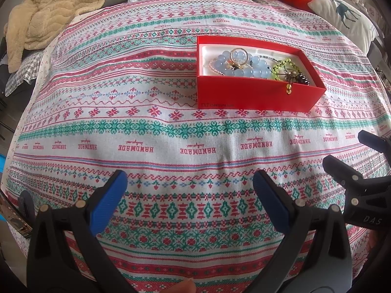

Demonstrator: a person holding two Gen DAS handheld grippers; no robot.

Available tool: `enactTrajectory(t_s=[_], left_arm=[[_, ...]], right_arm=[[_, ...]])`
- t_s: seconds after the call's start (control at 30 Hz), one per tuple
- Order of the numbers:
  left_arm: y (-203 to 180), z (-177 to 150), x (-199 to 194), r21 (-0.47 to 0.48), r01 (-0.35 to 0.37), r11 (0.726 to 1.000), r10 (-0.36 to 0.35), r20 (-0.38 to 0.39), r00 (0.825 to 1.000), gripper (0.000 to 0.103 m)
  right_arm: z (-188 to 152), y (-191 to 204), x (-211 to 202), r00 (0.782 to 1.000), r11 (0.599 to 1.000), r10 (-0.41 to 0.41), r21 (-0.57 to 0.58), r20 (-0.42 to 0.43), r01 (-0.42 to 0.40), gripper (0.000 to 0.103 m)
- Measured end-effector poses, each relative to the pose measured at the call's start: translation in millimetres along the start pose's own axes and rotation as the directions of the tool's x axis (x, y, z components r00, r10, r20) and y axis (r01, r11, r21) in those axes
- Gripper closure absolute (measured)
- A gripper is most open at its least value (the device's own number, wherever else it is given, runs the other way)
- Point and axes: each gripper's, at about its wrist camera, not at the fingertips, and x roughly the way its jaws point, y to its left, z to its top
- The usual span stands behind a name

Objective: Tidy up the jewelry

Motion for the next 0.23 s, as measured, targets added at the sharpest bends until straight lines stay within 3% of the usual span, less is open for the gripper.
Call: enactTrajectory(t_s=[0.23], left_arm=[[0.9,-1.2,-0.6,0.004,0.028,1.0,-0.028,0.002,1.0,0.001]], right_arm=[[-0.4,-0.7,-1.2,1.0,1.0,0.007,0.01,0.002,-0.007,0.001]])
